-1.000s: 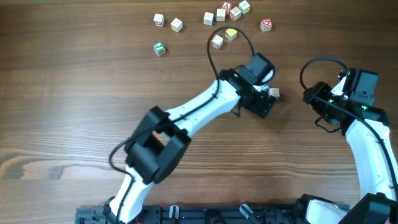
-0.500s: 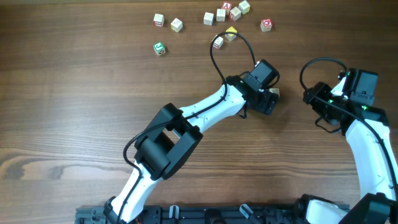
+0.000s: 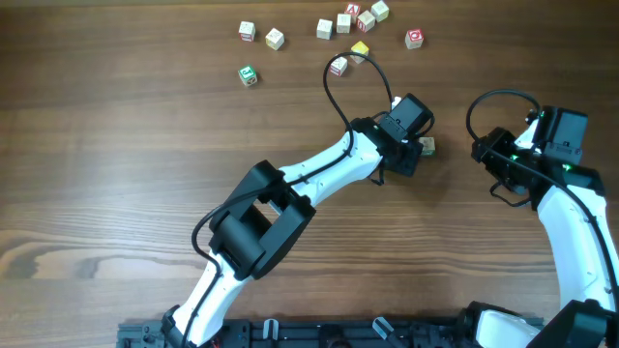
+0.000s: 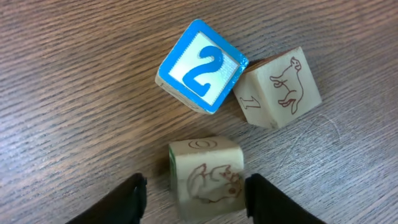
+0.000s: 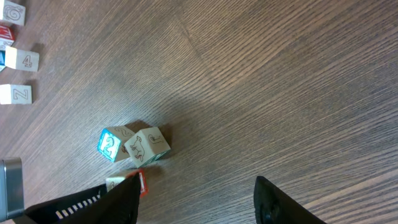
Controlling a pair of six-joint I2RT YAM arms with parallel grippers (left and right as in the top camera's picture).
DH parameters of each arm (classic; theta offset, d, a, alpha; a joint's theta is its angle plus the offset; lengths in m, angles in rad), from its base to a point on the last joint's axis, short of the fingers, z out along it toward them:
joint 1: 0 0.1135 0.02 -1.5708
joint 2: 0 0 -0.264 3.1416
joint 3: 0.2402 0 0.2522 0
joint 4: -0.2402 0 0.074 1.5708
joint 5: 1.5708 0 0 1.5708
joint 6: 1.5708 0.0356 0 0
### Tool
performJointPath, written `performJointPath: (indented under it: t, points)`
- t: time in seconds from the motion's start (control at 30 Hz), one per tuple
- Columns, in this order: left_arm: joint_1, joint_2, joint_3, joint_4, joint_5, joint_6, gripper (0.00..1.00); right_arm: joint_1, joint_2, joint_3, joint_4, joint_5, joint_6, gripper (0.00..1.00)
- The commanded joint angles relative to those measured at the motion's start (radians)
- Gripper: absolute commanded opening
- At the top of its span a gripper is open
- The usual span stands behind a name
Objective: Form a circle
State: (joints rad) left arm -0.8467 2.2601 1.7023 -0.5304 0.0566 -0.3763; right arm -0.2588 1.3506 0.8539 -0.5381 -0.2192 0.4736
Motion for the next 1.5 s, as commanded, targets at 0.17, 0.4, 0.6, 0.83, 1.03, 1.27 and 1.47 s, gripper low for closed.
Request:
performJointPath:
  t: [0.17,0.4,0.6,0.83,1.03,1.27,1.47]
  points:
    - [-0.009,0.014,-0.005,-0.045,-0.010,-0.005,0.28,-0.001,-0.014,0.023,0.001,0.016,0.008,0.58]
    - [-0.021,0.014,-0.005,-0.080,-0.005,0.072,0.27,-0.001,-0.014,0.023,0.002,0.017,0.008,0.57]
    - [-0.032,0.014,-0.004,-0.069,-0.006,0.111,0.27,-0.001,-0.014,0.023,0.002,0.017,0.008,0.58]
    - [-0.033,0.014,-0.004,-0.004,-0.006,0.132,0.27,-0.001,-0.014,0.023,0.004,0.017,0.009,0.58]
    - [-0.033,0.014,-0.005,-0.003,-0.007,0.155,0.28,-0.001,-0.013,0.023,0.006,0.017,0.026,0.58]
    - [-0.032,0.014,-0.005,0.005,-0.048,0.164,0.30,-0.001,-0.013,0.023,0.006,0.016,0.026,0.58]
    - [-0.032,0.014,-0.005,0.022,-0.048,0.164,0.31,-0.001,-0.013,0.023,0.006,0.016,0.027,0.58]
